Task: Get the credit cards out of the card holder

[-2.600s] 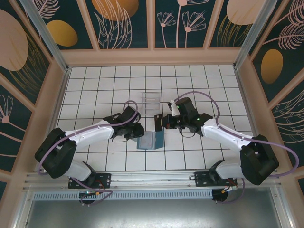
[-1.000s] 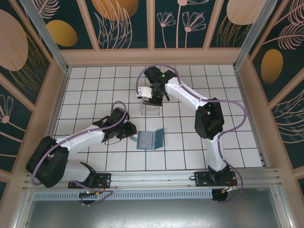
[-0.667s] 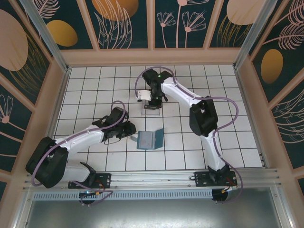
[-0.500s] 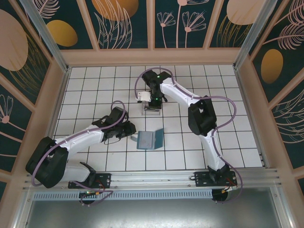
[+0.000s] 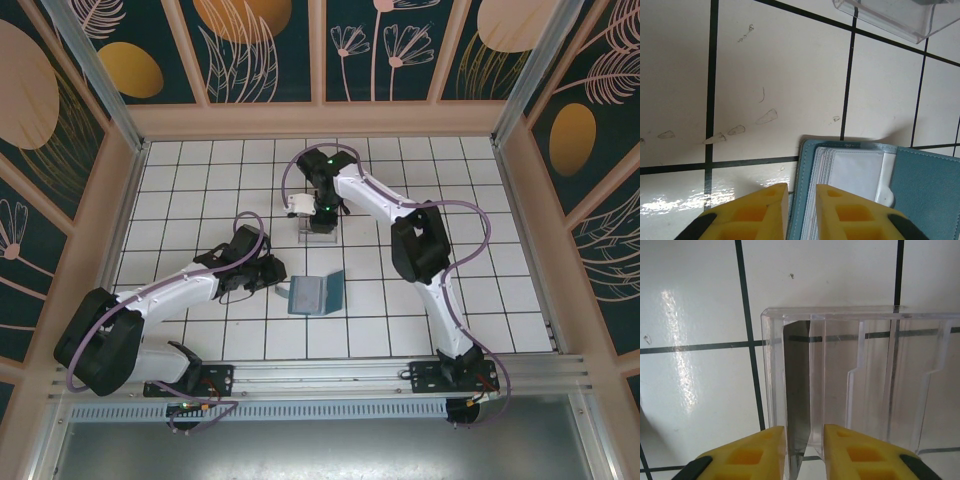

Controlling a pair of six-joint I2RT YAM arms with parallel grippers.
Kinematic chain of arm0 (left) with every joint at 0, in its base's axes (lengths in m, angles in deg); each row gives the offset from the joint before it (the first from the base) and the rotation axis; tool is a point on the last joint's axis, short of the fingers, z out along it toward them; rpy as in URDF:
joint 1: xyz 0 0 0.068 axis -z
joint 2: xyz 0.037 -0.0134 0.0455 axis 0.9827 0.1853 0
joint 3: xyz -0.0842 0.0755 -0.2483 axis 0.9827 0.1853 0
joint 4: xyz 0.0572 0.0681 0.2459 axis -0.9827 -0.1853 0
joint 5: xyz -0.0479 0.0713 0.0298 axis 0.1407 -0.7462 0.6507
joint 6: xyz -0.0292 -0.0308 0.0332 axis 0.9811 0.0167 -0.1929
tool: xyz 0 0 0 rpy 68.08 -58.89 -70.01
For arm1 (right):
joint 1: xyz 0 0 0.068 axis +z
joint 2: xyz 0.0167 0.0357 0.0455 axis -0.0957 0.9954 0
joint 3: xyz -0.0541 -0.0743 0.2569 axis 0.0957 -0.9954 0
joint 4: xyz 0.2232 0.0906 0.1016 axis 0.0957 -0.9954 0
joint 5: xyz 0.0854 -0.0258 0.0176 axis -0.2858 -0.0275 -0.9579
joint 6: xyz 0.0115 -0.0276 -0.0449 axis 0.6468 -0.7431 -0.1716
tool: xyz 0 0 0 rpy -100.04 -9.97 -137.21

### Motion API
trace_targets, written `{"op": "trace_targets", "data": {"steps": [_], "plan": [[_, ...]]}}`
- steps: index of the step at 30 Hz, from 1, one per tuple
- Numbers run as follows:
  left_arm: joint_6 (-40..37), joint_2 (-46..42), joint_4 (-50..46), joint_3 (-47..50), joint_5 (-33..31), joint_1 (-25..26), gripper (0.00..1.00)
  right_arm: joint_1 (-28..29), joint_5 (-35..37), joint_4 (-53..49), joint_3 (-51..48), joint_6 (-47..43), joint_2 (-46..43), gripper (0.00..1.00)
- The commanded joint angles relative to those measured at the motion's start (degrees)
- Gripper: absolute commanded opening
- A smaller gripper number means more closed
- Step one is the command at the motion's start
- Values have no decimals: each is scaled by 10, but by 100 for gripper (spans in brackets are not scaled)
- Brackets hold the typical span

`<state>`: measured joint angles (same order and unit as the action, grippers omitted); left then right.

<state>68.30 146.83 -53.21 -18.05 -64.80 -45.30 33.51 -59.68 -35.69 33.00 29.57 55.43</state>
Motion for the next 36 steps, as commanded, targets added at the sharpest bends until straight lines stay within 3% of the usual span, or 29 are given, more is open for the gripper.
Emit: {"op": "trace_targets", "data": {"steps": [1, 18, 25, 26, 28, 29, 36], "plan": [[-14, -2, -5, -14, -2, -5, 22, 3, 11, 1, 16, -4, 11, 30], [-18, 1, -9, -22, -7, -9, 22, 6, 93, 72, 9, -6, -21, 35], [-16, -3, -6, -19, -6, -9, 22, 12, 75, 64, -3, 3, -34, 35], [-16, -3, -5, -19, -6, -9, 23, 14, 53, 58, -3, 5, -36, 37], [-16, -2, -5, -19, -6, -10, 22, 17, 33, 54, -9, 11, -42, 53], [-16, -3, -5, -19, -6, -9, 22, 19, 32, 55, -12, 14, -44, 56], [-17, -4, -3, -18, -6, -9, 23, 24, 47, 56, -30, 31, -48, 62]]}}
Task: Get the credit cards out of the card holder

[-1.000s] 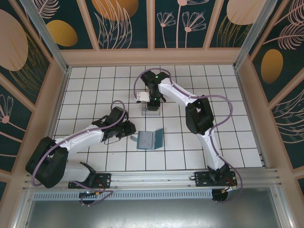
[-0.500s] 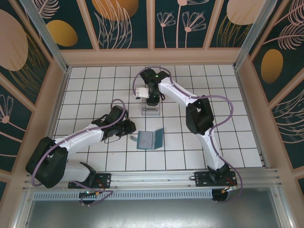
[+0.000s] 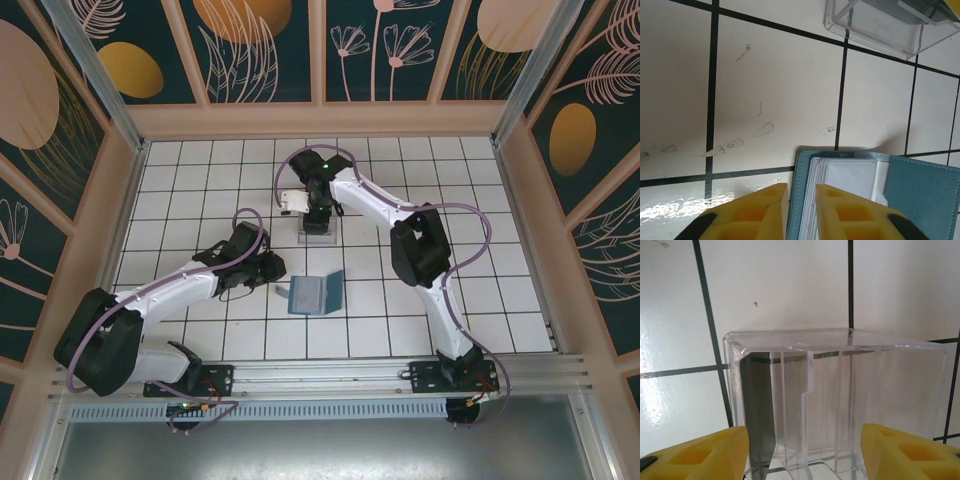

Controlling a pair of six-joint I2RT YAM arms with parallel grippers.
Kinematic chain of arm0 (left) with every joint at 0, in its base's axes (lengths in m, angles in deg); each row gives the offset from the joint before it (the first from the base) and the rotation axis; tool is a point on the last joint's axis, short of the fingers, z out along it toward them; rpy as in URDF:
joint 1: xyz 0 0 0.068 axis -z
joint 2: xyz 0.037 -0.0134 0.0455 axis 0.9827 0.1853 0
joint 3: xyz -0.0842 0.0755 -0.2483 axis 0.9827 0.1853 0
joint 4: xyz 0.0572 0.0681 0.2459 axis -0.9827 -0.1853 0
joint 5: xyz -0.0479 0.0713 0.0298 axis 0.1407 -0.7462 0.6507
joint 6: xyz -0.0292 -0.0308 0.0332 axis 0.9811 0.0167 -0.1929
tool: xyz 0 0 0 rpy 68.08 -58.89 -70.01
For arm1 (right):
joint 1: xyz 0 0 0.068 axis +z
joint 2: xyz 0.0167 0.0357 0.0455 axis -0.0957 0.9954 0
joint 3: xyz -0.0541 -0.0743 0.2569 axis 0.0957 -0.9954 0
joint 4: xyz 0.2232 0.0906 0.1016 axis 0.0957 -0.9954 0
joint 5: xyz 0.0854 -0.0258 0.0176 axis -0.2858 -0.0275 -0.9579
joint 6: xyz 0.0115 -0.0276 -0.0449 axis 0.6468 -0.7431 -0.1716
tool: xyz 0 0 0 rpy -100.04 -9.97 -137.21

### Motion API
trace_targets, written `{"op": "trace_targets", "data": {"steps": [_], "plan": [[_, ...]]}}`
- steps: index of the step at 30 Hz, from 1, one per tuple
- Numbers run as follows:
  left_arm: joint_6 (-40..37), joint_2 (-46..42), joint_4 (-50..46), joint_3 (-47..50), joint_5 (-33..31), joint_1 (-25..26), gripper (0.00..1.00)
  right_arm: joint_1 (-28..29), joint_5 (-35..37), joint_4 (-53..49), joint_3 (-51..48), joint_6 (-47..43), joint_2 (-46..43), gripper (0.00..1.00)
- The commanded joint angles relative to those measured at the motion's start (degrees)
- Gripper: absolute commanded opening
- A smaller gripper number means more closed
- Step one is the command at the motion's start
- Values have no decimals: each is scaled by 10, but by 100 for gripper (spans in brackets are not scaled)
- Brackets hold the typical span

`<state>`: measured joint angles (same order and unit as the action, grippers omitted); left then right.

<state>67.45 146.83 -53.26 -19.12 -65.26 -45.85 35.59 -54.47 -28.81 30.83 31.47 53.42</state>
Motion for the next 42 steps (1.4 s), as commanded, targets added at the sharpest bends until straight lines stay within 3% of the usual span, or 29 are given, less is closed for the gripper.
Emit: {"op": "trace_targets", "data": {"steps": [1, 12, 20, 42], "plan": [[-9, -4, -3, -7, -2, -4, 23, 3, -6, -14, -10, 14, -29, 62], [-9, -2, -3, -8, 0, -4, 22, 8, -35, -9, -32, 24, -36, 66], [-10, -3, -4, -9, 0, -5, 23, 7, 8, 55, -73, 20, -34, 66], [-15, -4, -18, -23, -7, -4, 23, -2, 58, 82, -36, 1, -31, 62]]}}
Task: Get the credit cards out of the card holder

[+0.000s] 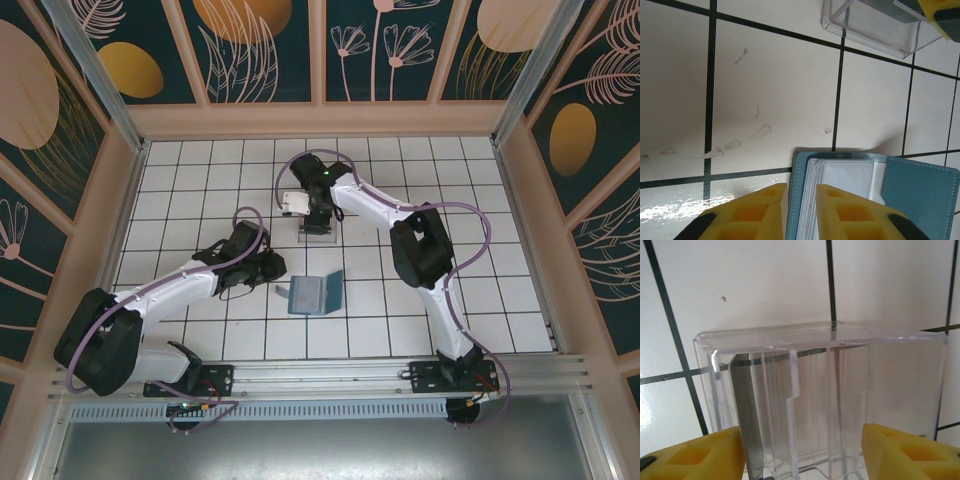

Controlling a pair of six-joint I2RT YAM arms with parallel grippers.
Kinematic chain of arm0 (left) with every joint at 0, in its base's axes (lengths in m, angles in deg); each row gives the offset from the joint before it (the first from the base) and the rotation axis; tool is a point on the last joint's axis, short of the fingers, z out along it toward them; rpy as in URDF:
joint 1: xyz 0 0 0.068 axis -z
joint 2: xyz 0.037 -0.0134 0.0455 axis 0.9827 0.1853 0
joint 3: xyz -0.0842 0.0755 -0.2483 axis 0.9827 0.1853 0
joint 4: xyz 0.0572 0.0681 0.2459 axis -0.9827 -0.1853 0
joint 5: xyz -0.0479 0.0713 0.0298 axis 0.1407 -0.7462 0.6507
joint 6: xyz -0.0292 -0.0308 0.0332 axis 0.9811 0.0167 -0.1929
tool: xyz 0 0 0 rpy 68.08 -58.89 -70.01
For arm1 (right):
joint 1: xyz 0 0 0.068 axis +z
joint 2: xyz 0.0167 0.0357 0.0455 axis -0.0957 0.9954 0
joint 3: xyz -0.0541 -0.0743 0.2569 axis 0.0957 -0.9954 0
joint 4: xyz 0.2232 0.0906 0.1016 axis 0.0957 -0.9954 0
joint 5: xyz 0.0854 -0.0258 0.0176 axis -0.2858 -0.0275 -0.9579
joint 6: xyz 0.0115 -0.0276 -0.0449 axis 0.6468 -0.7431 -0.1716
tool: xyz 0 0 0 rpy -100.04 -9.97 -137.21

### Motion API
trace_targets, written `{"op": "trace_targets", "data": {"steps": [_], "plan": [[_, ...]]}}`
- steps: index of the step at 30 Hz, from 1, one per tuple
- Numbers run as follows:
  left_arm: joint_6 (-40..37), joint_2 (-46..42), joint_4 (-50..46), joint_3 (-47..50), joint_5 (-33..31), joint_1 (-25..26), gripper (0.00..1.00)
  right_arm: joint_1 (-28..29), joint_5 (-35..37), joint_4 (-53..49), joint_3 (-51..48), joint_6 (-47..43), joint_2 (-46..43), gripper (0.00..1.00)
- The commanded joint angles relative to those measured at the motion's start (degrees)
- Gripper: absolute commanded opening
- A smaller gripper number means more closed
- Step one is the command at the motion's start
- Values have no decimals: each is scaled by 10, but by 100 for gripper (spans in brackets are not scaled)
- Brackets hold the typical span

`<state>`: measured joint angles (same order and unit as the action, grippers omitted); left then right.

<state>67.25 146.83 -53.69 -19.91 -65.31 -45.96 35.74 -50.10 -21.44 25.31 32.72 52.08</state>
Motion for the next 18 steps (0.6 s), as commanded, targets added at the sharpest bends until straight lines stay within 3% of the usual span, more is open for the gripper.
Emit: {"op": "trace_targets", "data": {"steps": [1, 18], "plan": [[-13, -3, -14, -16, -7, -3, 23, -4, 14, 10, 20, -12, -18, 62], [-10, -5, -17, -17, -10, -4, 23, -13, 43, 51, 18, -18, -8, 61]]}}
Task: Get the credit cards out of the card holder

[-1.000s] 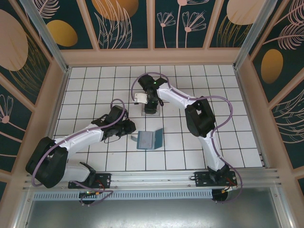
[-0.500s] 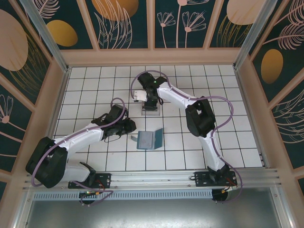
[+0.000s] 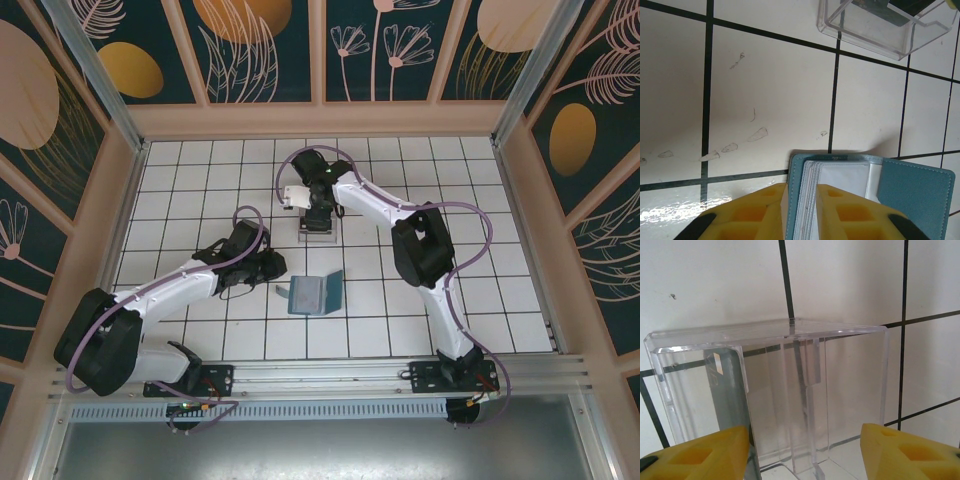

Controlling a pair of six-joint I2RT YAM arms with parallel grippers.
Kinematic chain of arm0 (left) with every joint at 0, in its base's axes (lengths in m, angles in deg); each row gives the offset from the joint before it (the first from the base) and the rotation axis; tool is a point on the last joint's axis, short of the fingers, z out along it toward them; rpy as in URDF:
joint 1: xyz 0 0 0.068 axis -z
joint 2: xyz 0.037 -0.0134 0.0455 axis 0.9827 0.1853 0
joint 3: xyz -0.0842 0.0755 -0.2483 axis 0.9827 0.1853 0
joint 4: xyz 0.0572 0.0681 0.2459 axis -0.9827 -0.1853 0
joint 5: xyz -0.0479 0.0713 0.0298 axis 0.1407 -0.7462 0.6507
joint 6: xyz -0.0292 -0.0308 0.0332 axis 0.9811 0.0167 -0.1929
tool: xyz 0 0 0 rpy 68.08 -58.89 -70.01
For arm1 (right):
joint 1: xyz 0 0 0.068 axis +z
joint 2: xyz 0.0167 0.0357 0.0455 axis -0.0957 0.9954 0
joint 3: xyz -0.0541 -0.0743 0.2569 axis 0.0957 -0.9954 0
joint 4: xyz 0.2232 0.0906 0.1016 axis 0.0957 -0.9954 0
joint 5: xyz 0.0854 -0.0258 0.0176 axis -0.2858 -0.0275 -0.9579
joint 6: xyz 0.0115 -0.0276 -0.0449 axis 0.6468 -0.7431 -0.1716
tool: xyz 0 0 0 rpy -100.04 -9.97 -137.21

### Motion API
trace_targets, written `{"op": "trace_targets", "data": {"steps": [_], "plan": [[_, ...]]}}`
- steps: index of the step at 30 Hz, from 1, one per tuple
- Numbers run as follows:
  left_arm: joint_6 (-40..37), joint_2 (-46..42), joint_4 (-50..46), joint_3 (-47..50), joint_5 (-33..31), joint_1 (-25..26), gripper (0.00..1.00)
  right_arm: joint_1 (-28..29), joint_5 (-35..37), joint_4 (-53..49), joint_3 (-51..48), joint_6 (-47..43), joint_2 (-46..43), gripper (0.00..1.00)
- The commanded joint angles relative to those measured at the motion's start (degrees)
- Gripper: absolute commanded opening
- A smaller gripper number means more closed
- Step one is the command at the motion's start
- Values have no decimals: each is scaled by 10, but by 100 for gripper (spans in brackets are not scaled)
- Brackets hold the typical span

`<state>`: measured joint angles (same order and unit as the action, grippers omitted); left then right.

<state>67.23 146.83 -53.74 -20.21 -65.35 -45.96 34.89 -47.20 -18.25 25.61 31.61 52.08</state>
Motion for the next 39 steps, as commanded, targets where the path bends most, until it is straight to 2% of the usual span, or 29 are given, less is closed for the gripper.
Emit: {"op": "trace_targets", "data": {"steps": [1, 11, 39], "plan": [[-11, -5, -17, -14, -10, -3, 23, -6, 14, 24, 13, -7, -8, 61], [-9, -8, -18, -11, -11, -4, 23, -7, 10, 28, -4, 0, -3, 61], [-8, -13, -13, -8, -7, -3, 23, 17, 7, -2, -12, 31, -67, 61]]}}
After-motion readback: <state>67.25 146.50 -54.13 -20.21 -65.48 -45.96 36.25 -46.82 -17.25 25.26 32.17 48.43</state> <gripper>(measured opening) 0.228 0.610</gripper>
